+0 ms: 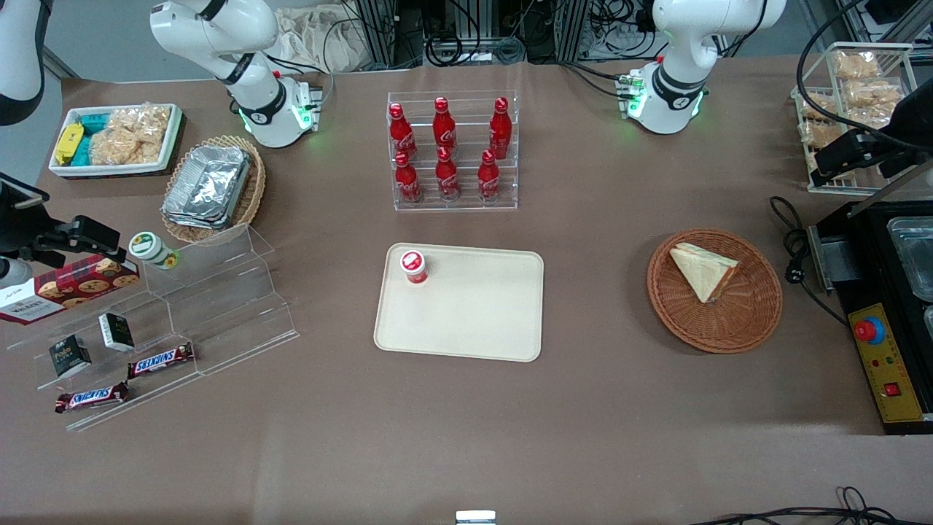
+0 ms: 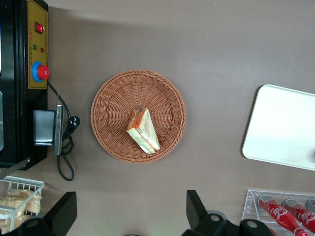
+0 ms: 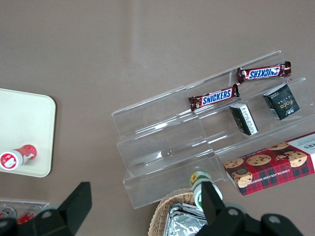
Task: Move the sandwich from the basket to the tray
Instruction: 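Move the left gripper down over the wrapped sandwich in the wicker basket, then close the left gripper on the sandwich's wrapper edge, then lift the sandwich out of the basket with the left gripper, then carry the sandwich over the white tray and lower it, then open the left gripper to release the sandwich and raise away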
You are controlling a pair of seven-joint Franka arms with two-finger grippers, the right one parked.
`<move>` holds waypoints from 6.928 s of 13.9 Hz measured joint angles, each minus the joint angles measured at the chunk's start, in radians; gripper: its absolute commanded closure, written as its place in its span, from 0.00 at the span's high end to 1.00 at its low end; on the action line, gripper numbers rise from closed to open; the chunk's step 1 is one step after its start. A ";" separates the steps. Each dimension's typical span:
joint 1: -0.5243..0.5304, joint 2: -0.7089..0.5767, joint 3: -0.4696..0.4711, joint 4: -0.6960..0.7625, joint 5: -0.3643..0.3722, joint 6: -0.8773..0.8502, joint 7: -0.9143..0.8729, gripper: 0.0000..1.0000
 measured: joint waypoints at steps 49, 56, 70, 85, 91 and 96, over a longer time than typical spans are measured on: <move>0.070 0.163 -0.006 -0.507 -0.090 0.640 -0.196 0.13; 0.067 0.008 -0.156 -0.126 -0.015 0.076 -0.239 0.13; -0.037 0.496 -0.712 -0.050 0.403 0.295 -0.791 0.11; -0.246 0.990 -0.636 0.268 0.736 0.402 -1.006 1.00; -0.213 0.854 -0.635 0.332 0.660 0.239 -1.062 1.00; -0.054 0.602 -0.635 0.282 0.482 0.112 -1.058 1.00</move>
